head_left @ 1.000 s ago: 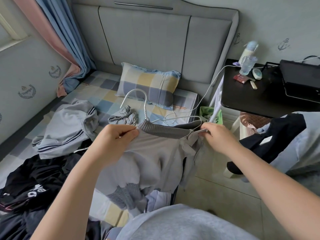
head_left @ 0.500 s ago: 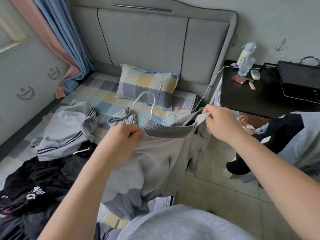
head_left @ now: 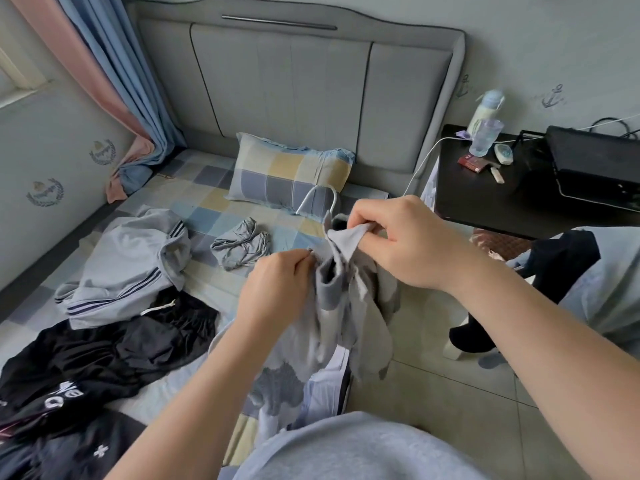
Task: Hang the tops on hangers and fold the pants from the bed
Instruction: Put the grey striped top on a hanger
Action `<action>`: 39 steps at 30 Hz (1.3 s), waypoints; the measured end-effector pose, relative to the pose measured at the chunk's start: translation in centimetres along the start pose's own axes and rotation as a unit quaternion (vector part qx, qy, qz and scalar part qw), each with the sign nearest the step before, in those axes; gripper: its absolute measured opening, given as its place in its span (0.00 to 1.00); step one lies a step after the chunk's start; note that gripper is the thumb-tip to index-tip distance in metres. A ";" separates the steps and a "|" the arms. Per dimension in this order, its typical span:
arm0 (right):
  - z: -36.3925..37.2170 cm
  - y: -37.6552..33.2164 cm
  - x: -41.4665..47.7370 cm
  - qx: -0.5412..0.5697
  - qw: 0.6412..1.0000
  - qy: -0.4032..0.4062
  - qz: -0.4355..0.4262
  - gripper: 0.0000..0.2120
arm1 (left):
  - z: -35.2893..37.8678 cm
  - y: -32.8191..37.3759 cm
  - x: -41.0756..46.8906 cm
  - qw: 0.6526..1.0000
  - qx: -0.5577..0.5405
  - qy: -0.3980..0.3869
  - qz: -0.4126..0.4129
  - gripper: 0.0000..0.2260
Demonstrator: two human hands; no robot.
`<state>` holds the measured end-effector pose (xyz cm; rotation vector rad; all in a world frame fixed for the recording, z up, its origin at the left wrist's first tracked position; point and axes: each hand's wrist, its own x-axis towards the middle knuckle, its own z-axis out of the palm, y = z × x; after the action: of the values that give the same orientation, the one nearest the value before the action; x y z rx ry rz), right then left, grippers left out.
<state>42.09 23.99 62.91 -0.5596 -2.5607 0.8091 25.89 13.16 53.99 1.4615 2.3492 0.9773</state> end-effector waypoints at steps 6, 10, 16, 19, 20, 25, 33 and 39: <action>0.9 0.0 -0.9 0.115 0.991 -0.054 -0.049 0.09 | -2.2 0.3 0.6 0.985 -0.155 0.050 0.060 0.09; 1.3 3.4 -0.8 -0.014 0.988 0.131 -0.085 0.15 | -3.4 0.4 0.7 0.976 -0.193 0.053 0.083 0.10; 0.5 5.4 0.0 -0.172 0.973 0.152 -0.018 0.13 | -3.9 0.9 1.2 0.974 -0.178 0.041 0.137 0.10; -0.1 5.5 0.3 -0.124 0.990 0.071 0.003 0.11 | -4.0 0.9 1.6 0.976 -0.159 0.031 0.144 0.10; -0.2 5.5 0.2 -0.109 0.993 0.052 0.000 0.10 | -3.9 0.9 1.7 0.976 -0.155 0.028 0.149 0.10; 0.5 5.6 -0.1 -0.020 0.996 0.086 0.004 0.10 | -3.9 0.2 2.5 0.973 -0.186 0.065 0.117 0.07; 0.4 8.3 -2.5 0.088 0.992 0.085 0.038 0.03 | -7.5 -2.8 3.2 0.929 -0.281 0.240 0.035 0.12; 0.9 8.0 -3.5 0.116 0.986 0.116 0.017 0.05 | -7.6 -4.2 2.7 0.987 -0.135 -0.059 0.059 0.13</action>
<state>46.61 27.97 56.55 -0.5884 -2.2148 0.9755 17.78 11.05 57.52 1.5178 1.9774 1.1535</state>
